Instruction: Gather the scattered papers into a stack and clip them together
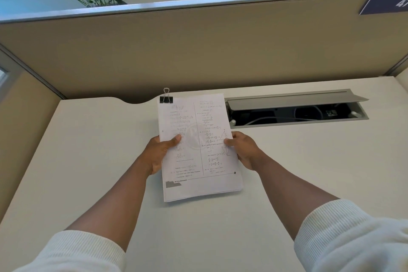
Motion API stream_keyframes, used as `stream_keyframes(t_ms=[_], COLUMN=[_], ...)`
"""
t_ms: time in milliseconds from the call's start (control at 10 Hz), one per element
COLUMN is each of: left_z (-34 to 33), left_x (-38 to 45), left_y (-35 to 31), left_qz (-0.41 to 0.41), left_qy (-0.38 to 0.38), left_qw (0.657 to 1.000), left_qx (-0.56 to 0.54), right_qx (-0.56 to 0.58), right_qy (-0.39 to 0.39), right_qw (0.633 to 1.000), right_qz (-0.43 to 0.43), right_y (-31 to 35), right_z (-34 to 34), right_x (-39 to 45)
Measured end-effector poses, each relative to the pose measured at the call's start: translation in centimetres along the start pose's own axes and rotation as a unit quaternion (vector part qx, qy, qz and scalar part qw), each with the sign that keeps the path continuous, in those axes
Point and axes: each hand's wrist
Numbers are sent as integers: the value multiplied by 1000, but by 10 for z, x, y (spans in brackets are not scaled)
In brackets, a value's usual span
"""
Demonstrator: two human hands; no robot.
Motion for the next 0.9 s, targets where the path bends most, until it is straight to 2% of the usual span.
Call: stream_keyframes(t_ms=[200,300,600,700,800,900], left_z=[-4,-4,-6,-8,-14,-23], left_x=[17,29,38,36,29,19], left_y=[3,5,18,18,19,15], left_qz=[28,21,-17,-13,24,22], left_qy=[-97,-142,-227,-279,-285,-275], left_qw=[995,988,957,933,923,925], left_qx=[25,65,177,228,258,262], right_qx=[-80,-160,-387,-387,-382,-353], right_qy=[-71,-110,-168,-180,-154,-131], right_qw=[993,980,906,904,911,926], right_qz=[48,51,34,33,31,29], right_y=[-2,-5,-12,-15,-17,-17], right_z=[-11,-15,-18,-19,-19,-15], right_x=[15,23,26,23,17,15])
Point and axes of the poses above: each hand's wrist, its own x-axis towards the middle knuckle, its own z-axis out of the back of the hand, y = z × x, and after that the axes turned 3 degrees about y, right-handed
